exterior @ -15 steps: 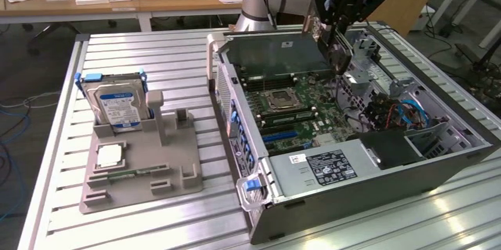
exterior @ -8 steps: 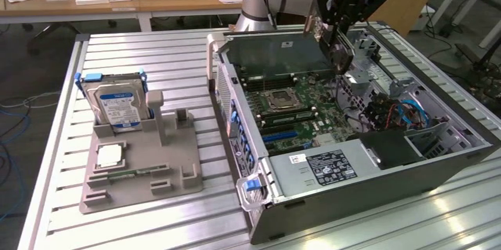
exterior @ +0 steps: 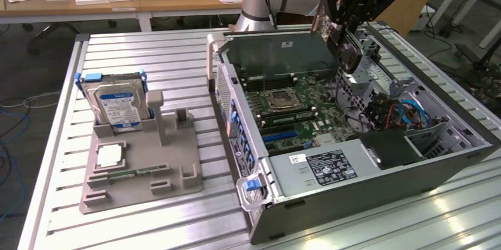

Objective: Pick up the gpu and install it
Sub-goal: 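Pick up the gpu and move the gpu toward the slot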

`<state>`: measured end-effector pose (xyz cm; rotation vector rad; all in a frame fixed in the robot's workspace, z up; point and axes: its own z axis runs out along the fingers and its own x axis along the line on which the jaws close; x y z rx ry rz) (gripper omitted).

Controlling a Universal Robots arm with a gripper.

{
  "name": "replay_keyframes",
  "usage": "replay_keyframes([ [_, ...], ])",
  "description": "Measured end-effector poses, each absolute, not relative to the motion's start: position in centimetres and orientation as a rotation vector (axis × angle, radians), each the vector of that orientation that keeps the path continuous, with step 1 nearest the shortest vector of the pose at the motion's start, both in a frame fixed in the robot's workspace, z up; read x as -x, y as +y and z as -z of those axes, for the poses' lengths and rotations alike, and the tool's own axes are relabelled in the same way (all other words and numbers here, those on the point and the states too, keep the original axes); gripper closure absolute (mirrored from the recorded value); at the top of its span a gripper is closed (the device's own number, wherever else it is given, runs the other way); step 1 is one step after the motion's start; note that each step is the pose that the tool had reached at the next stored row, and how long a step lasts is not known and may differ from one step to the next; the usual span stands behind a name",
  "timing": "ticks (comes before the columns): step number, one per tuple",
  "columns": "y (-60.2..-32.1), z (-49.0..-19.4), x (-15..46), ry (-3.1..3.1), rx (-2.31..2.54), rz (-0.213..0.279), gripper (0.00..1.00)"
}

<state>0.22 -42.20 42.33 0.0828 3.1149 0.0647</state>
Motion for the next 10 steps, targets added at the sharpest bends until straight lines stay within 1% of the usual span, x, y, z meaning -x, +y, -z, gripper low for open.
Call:
replay_keyframes([
  [10, -42.17, -42.33, -0.64, 3.115, -0.083, -0.065, 0.73],
])
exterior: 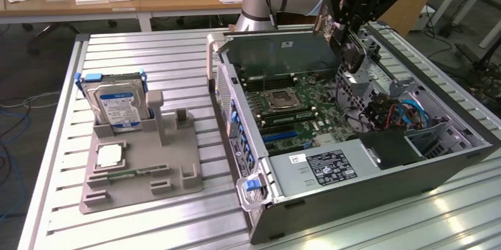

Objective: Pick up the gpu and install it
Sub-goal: 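Pick up the gpu and move the gpu toward the slot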

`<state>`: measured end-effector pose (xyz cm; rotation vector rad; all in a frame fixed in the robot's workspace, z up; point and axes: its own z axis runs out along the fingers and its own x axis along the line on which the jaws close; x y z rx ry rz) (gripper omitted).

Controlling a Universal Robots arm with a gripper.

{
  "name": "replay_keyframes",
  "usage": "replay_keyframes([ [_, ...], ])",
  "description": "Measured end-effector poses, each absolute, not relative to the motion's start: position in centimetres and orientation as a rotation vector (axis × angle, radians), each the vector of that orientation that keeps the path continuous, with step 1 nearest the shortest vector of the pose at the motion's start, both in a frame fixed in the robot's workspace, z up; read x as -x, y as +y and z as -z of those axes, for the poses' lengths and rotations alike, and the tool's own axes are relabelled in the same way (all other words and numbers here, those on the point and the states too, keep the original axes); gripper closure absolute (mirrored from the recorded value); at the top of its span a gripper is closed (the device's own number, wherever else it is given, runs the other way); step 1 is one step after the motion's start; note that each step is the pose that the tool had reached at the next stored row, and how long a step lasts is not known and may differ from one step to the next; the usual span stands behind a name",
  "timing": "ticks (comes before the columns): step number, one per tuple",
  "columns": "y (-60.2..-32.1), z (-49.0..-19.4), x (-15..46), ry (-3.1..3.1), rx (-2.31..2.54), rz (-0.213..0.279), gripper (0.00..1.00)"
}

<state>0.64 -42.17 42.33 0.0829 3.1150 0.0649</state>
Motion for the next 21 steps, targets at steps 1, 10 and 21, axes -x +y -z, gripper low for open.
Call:
replay_keyframes([
  [1, -42.17, -42.33, -0.69, 3.115, -0.083, -0.065, 0.73],
  [10, -42.17, -42.33, -0.99, 3.115, -0.083, -0.065, 0.73],
  [21, -41.85, -42.33, -0.99, 3.115, -0.083, -0.065, 0.73],
])
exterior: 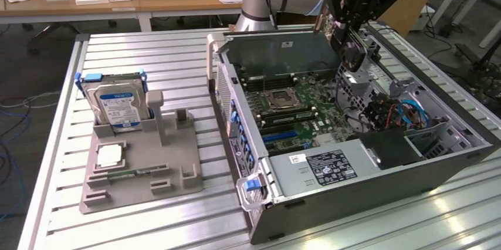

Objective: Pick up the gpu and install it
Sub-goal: 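Pick up the gpu and move the gpu toward the slot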

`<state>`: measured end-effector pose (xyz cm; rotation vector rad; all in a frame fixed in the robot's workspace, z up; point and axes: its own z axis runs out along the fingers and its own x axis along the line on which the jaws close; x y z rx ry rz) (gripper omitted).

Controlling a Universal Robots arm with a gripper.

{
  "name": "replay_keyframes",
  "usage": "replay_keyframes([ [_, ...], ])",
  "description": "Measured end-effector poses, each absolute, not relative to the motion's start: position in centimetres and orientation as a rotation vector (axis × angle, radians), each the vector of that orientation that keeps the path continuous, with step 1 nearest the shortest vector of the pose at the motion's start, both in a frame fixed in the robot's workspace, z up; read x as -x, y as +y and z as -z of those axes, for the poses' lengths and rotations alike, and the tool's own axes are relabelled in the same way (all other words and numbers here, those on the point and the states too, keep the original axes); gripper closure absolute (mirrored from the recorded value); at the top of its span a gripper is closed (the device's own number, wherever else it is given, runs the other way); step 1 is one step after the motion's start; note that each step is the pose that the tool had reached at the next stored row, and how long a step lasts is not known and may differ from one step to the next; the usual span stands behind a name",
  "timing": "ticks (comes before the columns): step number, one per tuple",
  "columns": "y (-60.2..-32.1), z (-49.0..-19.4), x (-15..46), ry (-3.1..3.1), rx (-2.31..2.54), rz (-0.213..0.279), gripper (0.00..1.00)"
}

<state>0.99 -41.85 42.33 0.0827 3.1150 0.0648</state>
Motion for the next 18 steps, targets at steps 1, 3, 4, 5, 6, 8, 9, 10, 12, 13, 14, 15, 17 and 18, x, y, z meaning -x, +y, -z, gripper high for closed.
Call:
replay_keyframes([
  [1, -41.8, -42.3, -1.0, 3.115, -0.083, -0.065, 0.73],
  [3, -41.8, -43.7, -1.0, 3.115, -0.083, -0.065, 0.73],
  [4, -41.8, -43.7, -1.0, 3.115, -0.083, -0.065, 0.73],
  [5, -41.8, -43.7, -1.0, 3.115, -0.083, -0.065, 0.73],
  [6, -41.8, -43.7, -1.0, 3.115, -0.083, -0.065, 0.73],
  [8, -41.8, -43.7, -1.0, 3.115, -0.083, -0.065, 0.73],
  [9, -41.8, -43.7, -1.0, 3.115, -0.083, -0.065, 0.73],
  [10, -41.8, -43.7, -1.0, 3.115, -0.083, -0.065, 0.73],
  [12, -41.8, -43.7, -1.0, 3.115, -0.083, -0.065, 0.73],
  [13, -41.8, -43.7, -1.0, 3.115, -0.083, -0.065, 0.73],
  [14, -41.8, -43.7, -1.0, 3.115, -0.083, -0.065, 0.73],
  [15, -41.8, -43.7, -1.0, 3.115, -0.083, -0.065, 0.73],
  [17, -41.8, -43.7, -1.0, 3.115, -0.083, -0.065, 0.73],
  [18, -41.8, -43.7, -1.0, 3.115, -0.083, -0.065, 0.73],
])
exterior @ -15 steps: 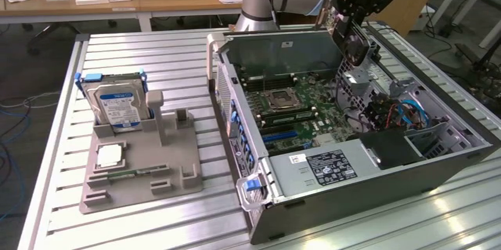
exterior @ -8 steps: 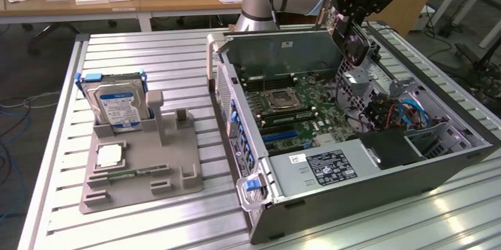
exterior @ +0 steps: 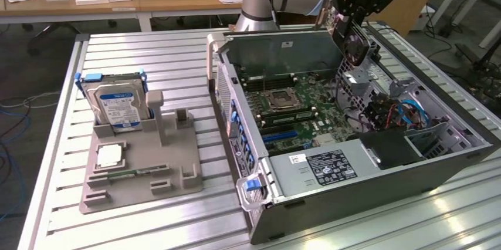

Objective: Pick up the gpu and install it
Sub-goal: 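Pick up the gpu and move the gpu toward the slot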

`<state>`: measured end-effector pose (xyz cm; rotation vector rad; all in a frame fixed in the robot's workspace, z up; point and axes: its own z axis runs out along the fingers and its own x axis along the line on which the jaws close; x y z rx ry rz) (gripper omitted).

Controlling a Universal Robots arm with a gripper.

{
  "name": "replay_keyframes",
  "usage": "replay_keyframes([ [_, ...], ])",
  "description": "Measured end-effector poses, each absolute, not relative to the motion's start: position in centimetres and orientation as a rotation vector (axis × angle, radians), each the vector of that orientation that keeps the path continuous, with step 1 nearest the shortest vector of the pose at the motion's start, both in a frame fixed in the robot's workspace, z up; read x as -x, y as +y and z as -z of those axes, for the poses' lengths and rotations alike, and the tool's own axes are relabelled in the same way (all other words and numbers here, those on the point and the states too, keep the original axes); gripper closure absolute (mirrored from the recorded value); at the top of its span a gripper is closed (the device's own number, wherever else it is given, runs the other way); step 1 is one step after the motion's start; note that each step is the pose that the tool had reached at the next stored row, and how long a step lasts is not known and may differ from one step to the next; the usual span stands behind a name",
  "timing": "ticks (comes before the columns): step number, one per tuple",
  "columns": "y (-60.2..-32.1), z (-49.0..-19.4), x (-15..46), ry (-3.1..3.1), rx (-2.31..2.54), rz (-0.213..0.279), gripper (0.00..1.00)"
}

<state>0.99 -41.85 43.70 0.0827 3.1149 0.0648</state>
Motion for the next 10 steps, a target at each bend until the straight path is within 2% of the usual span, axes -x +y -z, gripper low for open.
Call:
replay_keyframes([
  [10, -41.8, -43.6, -2.2, 3.115, -0.083, -0.065, 0.73],
])
